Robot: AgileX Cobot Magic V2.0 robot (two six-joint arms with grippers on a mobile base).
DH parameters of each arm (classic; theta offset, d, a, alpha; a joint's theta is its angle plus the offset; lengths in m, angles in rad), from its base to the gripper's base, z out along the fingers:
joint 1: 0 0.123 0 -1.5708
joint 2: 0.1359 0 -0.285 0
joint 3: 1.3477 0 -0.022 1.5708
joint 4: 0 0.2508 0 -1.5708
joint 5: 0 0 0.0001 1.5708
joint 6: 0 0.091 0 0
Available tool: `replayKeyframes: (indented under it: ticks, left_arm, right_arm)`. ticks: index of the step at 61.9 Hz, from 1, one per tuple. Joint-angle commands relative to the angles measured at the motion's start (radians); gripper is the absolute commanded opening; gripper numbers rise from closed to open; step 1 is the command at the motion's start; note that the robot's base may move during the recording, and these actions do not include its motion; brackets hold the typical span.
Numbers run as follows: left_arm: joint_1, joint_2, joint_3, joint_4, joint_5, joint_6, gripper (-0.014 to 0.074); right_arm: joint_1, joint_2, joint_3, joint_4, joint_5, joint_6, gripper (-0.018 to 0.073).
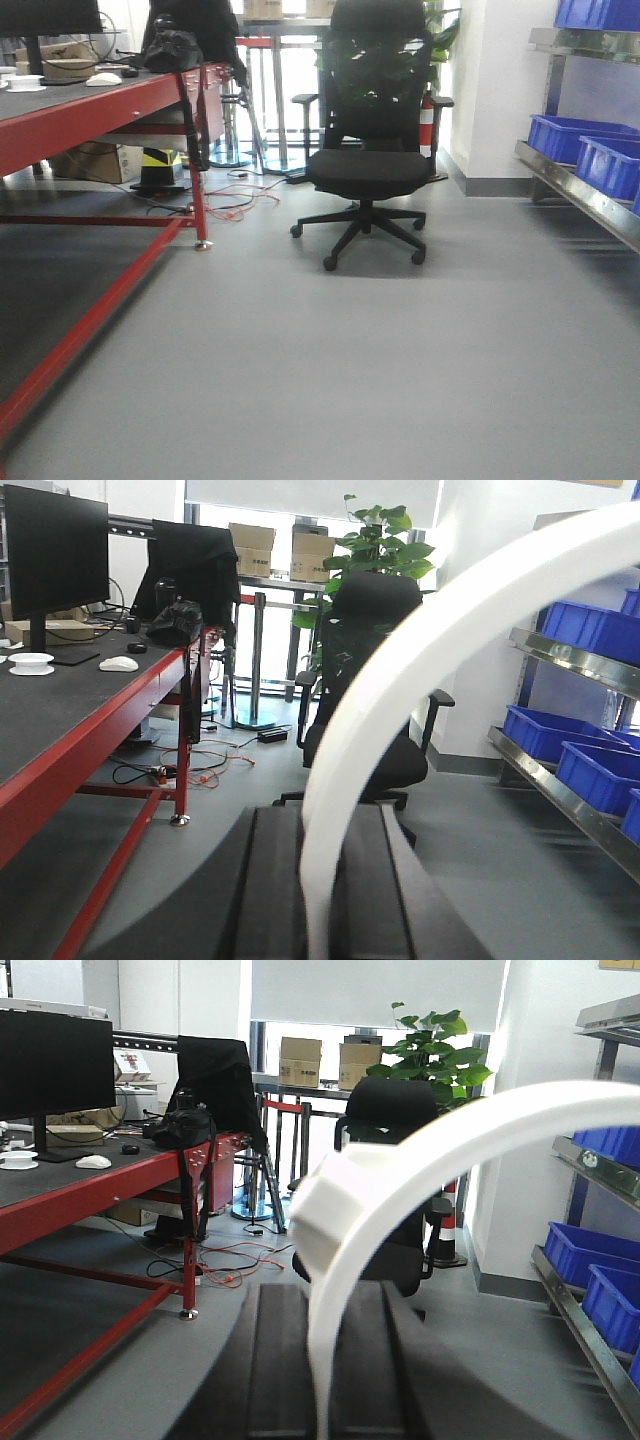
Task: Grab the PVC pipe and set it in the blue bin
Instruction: 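Turn and drive the base up to the shelf of blue bins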
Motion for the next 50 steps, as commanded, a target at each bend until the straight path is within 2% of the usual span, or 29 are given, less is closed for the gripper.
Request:
replayKeyframes:
  ticks: [1, 50]
  left_arm:
    - [-0.001, -0.006, -0.002, 0.001, -0.020, -0.009, -0.0111]
    - [-0.001, -0.006, -0.002, 0.001, -0.020, -0.009, -0.0111]
  right_arm:
    - [0.002, -0.001, 0.004, -0.008, -0.025, -0.004, -0.0159]
    - [0.002, -0.001, 0.004, -0.008, -0.025, -0.004, -0.0159]
